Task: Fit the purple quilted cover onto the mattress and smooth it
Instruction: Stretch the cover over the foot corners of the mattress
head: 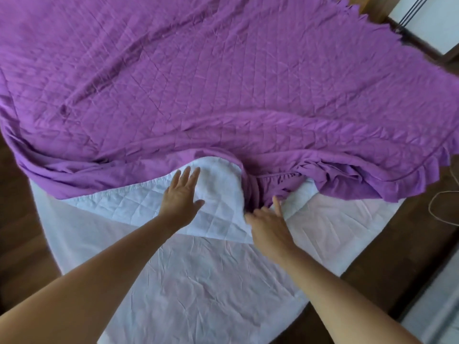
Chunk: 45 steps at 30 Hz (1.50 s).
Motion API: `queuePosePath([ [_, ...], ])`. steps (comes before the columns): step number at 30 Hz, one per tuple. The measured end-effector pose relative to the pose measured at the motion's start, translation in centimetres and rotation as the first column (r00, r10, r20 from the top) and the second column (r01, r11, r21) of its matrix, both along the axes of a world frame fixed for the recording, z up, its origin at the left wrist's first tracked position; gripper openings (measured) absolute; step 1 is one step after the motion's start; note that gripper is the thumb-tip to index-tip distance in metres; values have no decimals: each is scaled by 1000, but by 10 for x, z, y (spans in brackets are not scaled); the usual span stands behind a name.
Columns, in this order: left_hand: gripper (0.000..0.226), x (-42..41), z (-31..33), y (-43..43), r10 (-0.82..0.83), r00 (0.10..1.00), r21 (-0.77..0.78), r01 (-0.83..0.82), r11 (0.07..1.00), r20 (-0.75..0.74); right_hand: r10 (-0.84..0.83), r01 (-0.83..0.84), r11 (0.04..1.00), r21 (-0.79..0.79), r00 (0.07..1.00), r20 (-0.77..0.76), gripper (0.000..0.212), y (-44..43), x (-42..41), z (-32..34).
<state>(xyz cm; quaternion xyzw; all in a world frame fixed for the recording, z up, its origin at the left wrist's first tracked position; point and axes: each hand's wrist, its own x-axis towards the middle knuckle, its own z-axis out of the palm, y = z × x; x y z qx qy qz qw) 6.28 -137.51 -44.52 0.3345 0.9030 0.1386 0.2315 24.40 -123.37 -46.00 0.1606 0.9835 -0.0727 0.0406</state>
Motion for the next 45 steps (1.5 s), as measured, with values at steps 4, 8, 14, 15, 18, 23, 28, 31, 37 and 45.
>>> queuePosePath([
  [4,95,11,-4,-31,-120,988,-10,120,993,-92,152,-152,988,-6,988,31,70,-50,67,-10],
  [8,87,18,-12,-55,-198,980,-58,197,979,-10,58,-59,998,11,997,55,75,-79,92,-6],
  [14,45,38,-5,-96,-220,969,41,216,975,114,-174,175,985,-4,984,42,54,-106,100,1],
  [15,43,41,-4,-105,-216,966,52,210,976,142,-183,183,983,-17,982,38,49,-107,98,4],
  [18,36,56,-4,-136,-273,933,74,262,962,236,-178,180,983,-27,981,76,43,-113,101,8],
  [23,32,92,-20,-208,-393,832,-55,448,892,392,33,-17,998,-54,949,313,58,-156,132,4],
  [28,34,92,-20,-231,-395,801,-257,539,802,450,75,-53,995,-89,962,263,16,-182,128,-9],
  [31,24,72,-12,-216,-317,877,-192,402,895,361,-43,51,991,-126,997,65,28,-172,92,-4],
  [37,50,24,-26,-168,-188,980,-36,191,981,60,-126,132,991,-20,973,193,46,-137,5,-3],
  [45,69,-1,-46,-117,-273,961,-212,274,938,36,-187,213,977,-24,900,395,73,-93,-34,-28],
])
